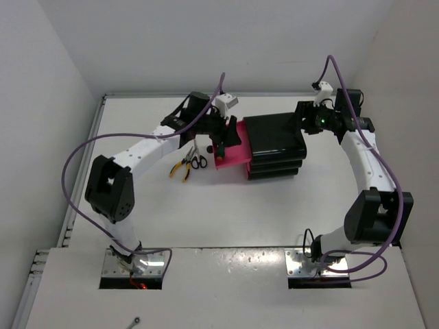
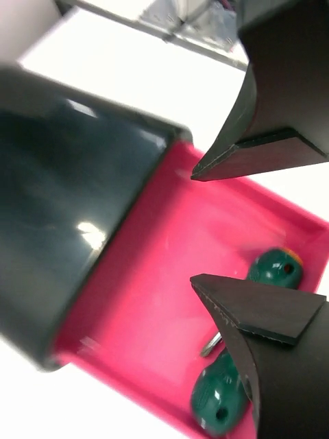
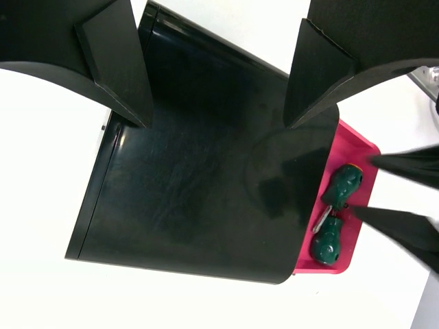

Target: Sort the tools into containers

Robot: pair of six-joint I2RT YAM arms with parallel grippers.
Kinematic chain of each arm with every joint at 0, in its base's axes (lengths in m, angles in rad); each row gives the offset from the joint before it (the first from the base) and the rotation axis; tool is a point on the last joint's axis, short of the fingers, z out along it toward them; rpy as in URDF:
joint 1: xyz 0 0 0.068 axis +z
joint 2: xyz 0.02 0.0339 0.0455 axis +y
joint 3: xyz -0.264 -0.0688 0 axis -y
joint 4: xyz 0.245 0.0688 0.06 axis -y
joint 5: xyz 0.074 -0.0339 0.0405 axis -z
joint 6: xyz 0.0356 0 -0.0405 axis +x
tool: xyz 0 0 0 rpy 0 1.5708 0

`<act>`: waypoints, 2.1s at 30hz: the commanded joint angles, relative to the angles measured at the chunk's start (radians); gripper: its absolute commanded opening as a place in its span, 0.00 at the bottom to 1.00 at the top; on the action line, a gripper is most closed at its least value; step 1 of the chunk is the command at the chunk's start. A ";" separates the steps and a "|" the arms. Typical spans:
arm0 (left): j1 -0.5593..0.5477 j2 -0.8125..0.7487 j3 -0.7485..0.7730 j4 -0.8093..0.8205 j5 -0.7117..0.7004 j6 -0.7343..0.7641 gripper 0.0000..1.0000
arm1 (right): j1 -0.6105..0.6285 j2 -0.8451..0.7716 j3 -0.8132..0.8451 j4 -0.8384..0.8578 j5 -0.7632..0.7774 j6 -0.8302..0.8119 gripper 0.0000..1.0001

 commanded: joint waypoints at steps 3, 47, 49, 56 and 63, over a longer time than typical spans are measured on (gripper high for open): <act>0.051 -0.244 -0.044 0.164 -0.016 -0.119 0.60 | 0.002 -0.044 0.045 0.013 -0.007 -0.023 0.76; 0.429 0.166 -0.328 0.334 0.778 -0.475 0.63 | -0.009 -0.131 0.007 -0.016 0.064 -0.052 0.76; 0.429 0.177 -0.310 0.316 0.778 -0.448 0.62 | -0.009 -0.120 0.007 -0.016 0.064 -0.052 0.76; 0.420 0.223 -0.267 0.297 0.821 -0.396 0.61 | -0.009 -0.111 0.016 -0.016 0.055 -0.052 0.76; 0.410 0.298 -0.167 0.158 0.883 -0.264 0.61 | -0.009 -0.111 0.016 -0.016 0.046 -0.052 0.76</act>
